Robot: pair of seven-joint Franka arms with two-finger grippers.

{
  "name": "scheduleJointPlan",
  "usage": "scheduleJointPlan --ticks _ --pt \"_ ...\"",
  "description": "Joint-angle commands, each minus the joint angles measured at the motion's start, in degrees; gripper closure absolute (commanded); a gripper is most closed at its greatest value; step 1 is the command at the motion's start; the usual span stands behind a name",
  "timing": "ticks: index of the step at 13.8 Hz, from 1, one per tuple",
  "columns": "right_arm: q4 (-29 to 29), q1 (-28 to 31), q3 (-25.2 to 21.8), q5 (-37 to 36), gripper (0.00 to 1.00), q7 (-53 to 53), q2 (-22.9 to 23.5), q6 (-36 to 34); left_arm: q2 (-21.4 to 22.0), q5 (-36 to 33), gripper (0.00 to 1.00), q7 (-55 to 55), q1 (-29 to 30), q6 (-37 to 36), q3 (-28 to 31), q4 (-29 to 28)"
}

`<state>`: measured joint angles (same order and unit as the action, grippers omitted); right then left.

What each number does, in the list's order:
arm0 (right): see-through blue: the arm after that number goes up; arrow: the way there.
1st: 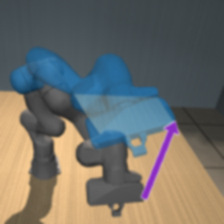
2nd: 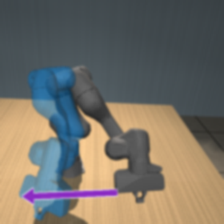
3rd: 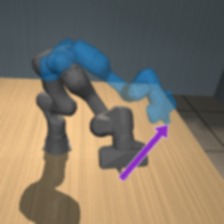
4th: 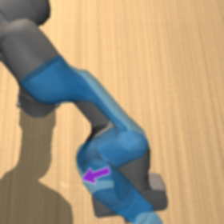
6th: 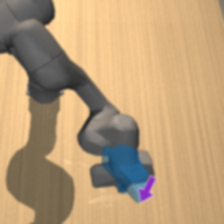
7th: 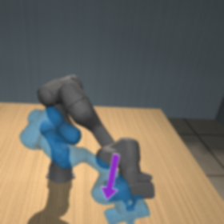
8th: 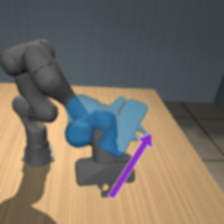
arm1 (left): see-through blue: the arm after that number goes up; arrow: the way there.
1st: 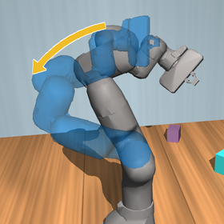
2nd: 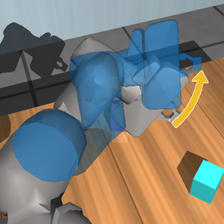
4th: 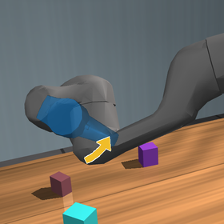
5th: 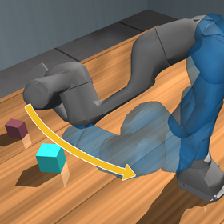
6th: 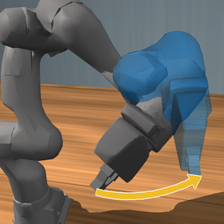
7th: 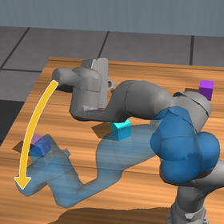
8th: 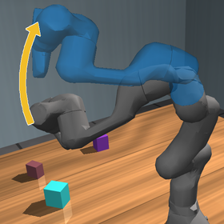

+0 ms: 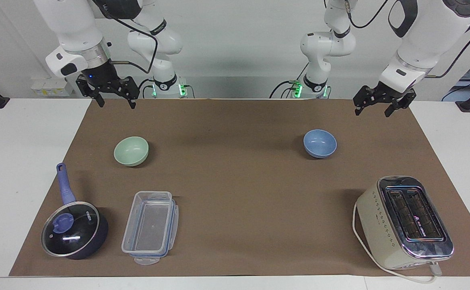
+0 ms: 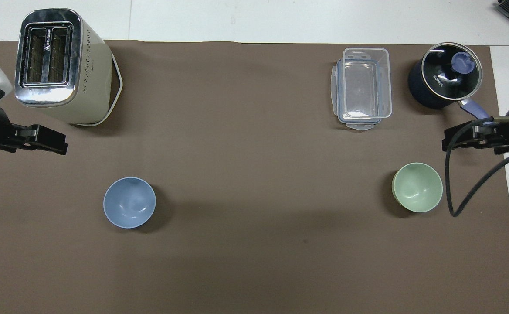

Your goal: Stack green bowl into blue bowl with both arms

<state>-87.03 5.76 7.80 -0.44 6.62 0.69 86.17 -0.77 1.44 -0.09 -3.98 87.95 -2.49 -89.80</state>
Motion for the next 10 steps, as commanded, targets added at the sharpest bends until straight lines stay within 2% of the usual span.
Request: scheduleJointPlan --ticks 1,10 --pt "-0.7 0.7 0.4 -0.3 0.00 0.2 -0.7 0.8 0.5 -0.4 0.00 -0.4 0.4 -0.7 -0.2 -0.5" --pt "-0.7 0.7 0.4 -0.2 0.00 0.2 -0.7 0.8 0.6 0.5 0.00 -0.5 0.5 -0.3 -0.2 -0.7"
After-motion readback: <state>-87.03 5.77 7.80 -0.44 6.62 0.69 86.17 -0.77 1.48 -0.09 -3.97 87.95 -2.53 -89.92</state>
